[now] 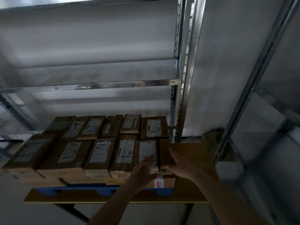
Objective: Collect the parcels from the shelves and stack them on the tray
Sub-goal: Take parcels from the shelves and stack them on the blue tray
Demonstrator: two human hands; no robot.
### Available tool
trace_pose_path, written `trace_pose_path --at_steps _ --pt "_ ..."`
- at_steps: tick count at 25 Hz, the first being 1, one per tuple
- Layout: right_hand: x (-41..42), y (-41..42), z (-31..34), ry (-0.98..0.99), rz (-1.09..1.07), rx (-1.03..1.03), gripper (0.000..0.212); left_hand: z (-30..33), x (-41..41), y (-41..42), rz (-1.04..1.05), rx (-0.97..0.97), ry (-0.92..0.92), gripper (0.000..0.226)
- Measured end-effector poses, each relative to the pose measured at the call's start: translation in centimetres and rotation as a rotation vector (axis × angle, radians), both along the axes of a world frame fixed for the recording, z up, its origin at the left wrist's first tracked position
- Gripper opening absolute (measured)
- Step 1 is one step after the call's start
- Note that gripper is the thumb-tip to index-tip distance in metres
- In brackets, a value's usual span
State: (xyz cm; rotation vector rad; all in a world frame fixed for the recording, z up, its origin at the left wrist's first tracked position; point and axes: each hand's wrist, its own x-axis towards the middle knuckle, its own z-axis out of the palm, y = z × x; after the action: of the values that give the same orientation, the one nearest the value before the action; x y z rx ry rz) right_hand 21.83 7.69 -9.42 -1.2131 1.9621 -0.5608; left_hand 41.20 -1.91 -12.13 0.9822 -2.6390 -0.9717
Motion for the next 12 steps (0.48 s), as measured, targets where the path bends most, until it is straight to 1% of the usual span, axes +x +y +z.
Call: trace_pose_path --at_steps 3,6,10,12 --pt "0.2 0.3 0.2 -0.023 0.004 -0.022 0.087 0.6 0.0 0.3 0.000 0.024 0.017 0.071" --pt "0.5 0.8 0.8 0.015 0.012 -0.061 0.084 1.1 0.4 0.4 0.033 0.029 0.054 0.070" --pt "0.4 1.2 1.1 0.088 -0.024 -0.076 0.084 1.7 1.8 0.1 0.100 -0.039 0.133 0.057" --pt "0.8 1.4 1.7 0.079 -0.047 -0.099 0.086 2.0 2.7 0.0 0.155 -0.099 0.162 0.055"
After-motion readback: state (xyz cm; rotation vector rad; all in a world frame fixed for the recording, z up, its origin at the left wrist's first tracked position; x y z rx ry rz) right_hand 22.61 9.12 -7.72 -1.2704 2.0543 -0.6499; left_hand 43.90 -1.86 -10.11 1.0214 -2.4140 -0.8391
